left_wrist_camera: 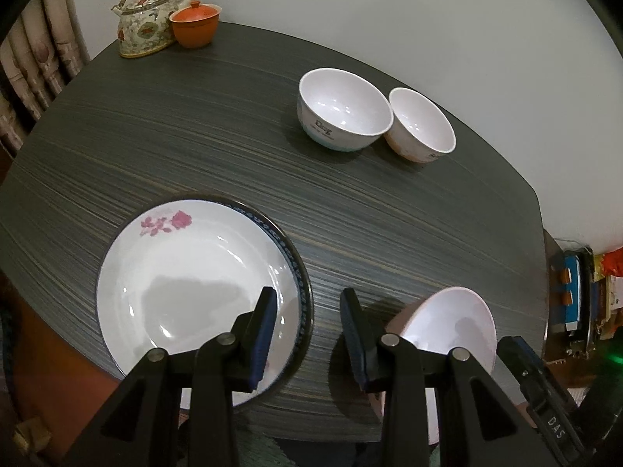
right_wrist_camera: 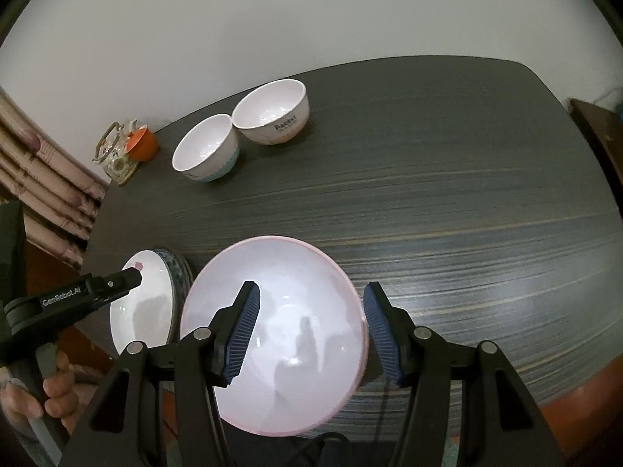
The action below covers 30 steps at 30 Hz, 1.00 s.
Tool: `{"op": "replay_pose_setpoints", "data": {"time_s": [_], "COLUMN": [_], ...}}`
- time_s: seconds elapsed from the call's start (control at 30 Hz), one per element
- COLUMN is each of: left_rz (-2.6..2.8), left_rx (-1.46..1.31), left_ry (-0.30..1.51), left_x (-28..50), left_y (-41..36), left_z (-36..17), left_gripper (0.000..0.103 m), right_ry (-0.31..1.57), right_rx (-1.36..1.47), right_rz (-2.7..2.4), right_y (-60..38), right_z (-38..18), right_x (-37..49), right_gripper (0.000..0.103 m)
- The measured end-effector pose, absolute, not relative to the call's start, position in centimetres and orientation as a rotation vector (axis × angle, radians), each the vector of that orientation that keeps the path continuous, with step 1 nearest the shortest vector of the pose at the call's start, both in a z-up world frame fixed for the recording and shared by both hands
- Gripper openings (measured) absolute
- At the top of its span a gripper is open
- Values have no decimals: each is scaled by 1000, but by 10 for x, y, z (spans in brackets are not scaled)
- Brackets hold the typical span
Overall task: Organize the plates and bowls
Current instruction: 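Open the right tool to release the pink bowl on the table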
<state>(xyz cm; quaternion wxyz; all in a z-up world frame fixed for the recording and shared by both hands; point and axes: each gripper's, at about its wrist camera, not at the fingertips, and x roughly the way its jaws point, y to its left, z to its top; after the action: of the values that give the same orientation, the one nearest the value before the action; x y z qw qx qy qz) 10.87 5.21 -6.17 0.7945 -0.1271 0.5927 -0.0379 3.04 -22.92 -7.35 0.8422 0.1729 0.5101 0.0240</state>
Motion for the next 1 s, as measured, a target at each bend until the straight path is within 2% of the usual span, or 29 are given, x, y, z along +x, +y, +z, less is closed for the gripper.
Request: {"op": "replay_pose_setpoints", "data": {"time_s": [0.13, 0.2, 0.63, 0.77, 0.87, 1.0], "left_rz": [-71, -61, -22, -9, 5, 9], "left_rx": [-277, -279, -295, -297, -296, -284], "left_ry": [1279, 1282, 1294, 1299, 1301, 1285], "left_x": [113, 116, 141, 152, 163, 181], "left_y": [58, 62, 82, 88, 92, 94], "left_z": [-64, -66, -77, -83, -87, -88], "left_gripper": [35, 42, 43, 45, 51, 51], "right_ry": [1081, 1086, 1100, 1094, 1088, 1098], "right_rx": [342, 331, 253, 226, 210, 207], "right_rz": [67, 75, 145, 177, 198, 229], "right_y": [-220, -216, -183, -171, -165, -160], "right_z": [-72, -70, -63, -60, -57, -56], "right_x": [38, 43, 73, 87, 102, 124], "right_gripper": [53, 53, 54, 54, 55, 57]}}
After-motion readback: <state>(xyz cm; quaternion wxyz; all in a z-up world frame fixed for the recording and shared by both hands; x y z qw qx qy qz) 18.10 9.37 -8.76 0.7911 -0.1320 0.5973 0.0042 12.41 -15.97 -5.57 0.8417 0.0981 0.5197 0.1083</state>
